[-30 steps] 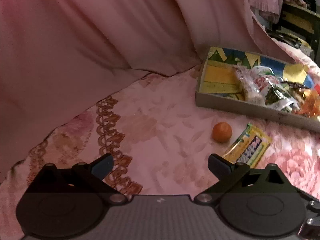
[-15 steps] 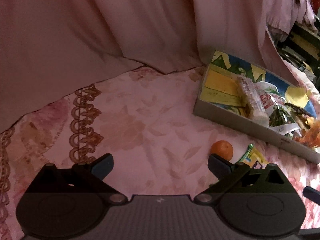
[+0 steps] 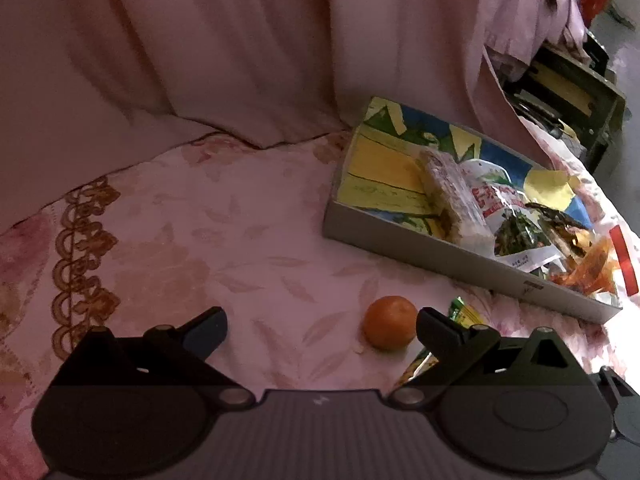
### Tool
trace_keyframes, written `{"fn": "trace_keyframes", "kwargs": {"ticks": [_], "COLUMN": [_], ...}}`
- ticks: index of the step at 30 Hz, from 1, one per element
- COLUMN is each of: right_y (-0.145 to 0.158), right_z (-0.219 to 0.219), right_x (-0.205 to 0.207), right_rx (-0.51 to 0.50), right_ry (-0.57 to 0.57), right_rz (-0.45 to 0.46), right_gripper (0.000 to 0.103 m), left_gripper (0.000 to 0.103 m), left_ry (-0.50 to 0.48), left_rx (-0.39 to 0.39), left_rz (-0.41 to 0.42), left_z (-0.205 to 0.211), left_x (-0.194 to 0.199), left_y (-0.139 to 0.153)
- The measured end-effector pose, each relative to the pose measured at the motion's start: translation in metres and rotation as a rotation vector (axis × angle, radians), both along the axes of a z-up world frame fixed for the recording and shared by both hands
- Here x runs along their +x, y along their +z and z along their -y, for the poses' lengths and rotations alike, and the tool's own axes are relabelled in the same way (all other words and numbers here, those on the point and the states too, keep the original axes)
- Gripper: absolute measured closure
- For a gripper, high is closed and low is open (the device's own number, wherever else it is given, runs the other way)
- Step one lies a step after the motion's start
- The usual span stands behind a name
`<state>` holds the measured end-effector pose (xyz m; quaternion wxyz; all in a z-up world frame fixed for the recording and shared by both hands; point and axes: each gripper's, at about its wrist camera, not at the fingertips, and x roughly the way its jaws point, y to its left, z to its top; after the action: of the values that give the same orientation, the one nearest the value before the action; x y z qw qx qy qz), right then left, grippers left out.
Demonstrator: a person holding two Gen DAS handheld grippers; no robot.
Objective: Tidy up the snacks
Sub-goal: 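Grasp the orange with the left tool while the right tool grasps the yellow biscuit bar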
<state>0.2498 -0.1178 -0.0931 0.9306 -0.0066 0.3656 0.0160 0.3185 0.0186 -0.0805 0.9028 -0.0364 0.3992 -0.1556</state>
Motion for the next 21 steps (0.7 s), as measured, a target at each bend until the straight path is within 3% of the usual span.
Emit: {"fn": "trace_keyframes", "kwargs": {"ticks": [11, 21], "right_y": [-0.011, -0.008], "right_z": [-0.009, 0.016], "right_x": [0.006, -0.016], "right_rx": [-0.093, -0.107], "right_ry": [-0.035, -0.220], "right_rz": [0.007, -0.067], "right_gripper": [0.001, 0.001], "left_gripper": [0.000, 0.003], "left_ry": [-0.013, -0.046], "left_rx": [-0.023, -0.046], "left_rz": [-0.011, -0.019], "left_z": [0.002, 0.001], "left_x": [0.010, 0.009], "left_y": [-0.007, -0.005]}}
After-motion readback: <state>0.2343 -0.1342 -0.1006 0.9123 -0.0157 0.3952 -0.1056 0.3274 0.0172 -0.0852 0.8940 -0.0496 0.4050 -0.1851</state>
